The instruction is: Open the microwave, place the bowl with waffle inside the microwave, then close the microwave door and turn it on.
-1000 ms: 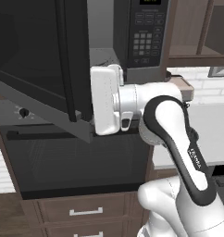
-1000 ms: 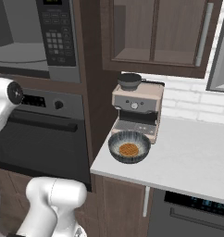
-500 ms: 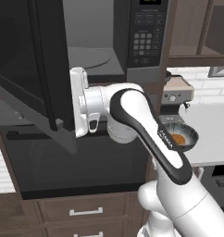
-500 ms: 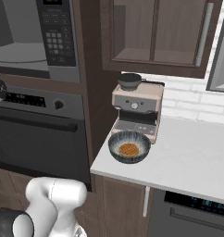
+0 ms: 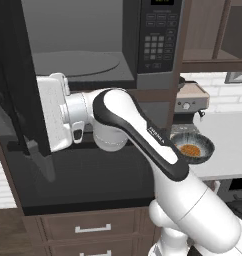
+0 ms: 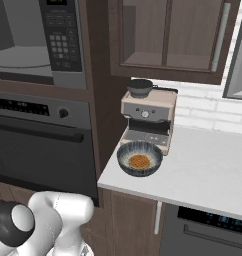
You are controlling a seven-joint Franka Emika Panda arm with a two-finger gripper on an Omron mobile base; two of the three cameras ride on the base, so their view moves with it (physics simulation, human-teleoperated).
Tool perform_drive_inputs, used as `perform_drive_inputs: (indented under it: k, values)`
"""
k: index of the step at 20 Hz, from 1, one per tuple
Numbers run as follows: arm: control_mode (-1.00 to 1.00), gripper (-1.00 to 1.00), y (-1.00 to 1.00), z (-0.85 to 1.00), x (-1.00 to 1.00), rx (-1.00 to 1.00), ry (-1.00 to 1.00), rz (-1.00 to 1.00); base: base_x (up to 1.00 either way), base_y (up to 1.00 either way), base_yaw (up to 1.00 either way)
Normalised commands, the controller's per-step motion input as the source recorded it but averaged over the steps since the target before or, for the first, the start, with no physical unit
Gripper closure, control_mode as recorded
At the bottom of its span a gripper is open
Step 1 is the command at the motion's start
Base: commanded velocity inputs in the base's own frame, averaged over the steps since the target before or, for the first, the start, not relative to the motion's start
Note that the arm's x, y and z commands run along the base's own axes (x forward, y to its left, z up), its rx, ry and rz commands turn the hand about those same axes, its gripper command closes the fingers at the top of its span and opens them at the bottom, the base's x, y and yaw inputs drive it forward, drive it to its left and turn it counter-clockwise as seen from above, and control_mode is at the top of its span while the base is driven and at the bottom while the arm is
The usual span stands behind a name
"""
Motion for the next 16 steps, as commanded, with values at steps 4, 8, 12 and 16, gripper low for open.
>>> perform_drive_inputs:
  k: [4, 8, 12, 16]
  values:
    - [-1.0, -1.0, 0.51, -0.03, -0.18, 0.0, -0.02, 0.0, 0.0, 0.0, 0.0]
    - [-1.0, -1.0, 0.27, 0.0, -0.25, 0.0, -0.05, 0.0, 0.0, 0.0, 0.0]
    - [-1.0, -1.0, -0.64, 0.0, -0.09, 0.0, -0.14, -0.11, 0.0, 0.0, 0.0]
    - [-1.0, -1.0, -1.0, 0.0, 0.0, -0.05, -0.11, -0.14, 0.0, 0.0, 0.0]
